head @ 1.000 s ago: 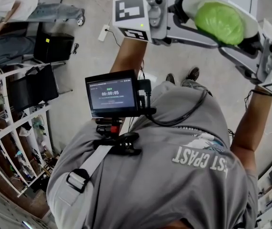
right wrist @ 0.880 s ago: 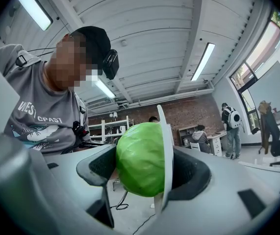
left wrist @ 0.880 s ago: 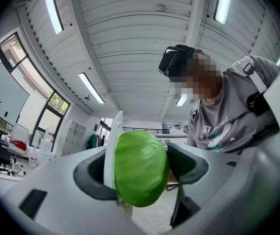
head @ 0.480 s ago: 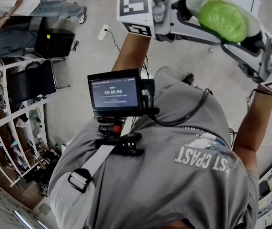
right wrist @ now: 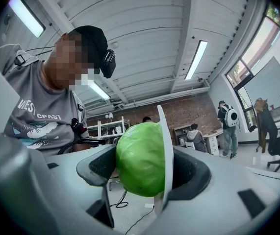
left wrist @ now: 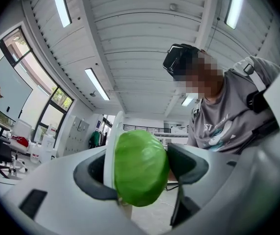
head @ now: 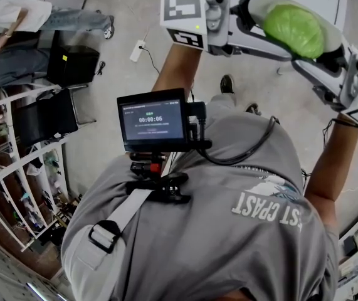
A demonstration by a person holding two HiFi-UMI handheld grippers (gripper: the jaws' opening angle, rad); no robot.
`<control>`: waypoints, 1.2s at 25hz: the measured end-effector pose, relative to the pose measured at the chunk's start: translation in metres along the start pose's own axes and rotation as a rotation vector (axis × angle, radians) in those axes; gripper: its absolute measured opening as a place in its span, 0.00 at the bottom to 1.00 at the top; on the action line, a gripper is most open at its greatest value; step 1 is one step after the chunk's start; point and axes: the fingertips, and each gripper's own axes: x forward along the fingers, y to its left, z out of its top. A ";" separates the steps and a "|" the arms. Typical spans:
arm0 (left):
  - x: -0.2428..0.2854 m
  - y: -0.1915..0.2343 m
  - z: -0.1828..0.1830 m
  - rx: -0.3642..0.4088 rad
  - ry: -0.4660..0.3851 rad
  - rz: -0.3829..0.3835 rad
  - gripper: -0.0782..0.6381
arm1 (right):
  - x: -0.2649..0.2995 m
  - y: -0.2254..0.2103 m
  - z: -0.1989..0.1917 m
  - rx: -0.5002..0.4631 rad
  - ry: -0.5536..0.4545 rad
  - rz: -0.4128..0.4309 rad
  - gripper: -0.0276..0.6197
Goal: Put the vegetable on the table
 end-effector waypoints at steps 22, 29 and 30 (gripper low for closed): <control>-0.138 0.167 0.032 0.012 0.006 -0.006 0.56 | 0.117 -0.185 -0.014 0.037 0.061 0.005 0.52; -0.105 0.226 0.011 -0.022 0.019 0.037 0.56 | 0.071 -0.238 -0.020 0.087 0.044 0.036 0.52; -0.106 0.227 0.009 -0.026 0.019 0.041 0.56 | 0.070 -0.240 -0.021 0.092 0.042 0.040 0.52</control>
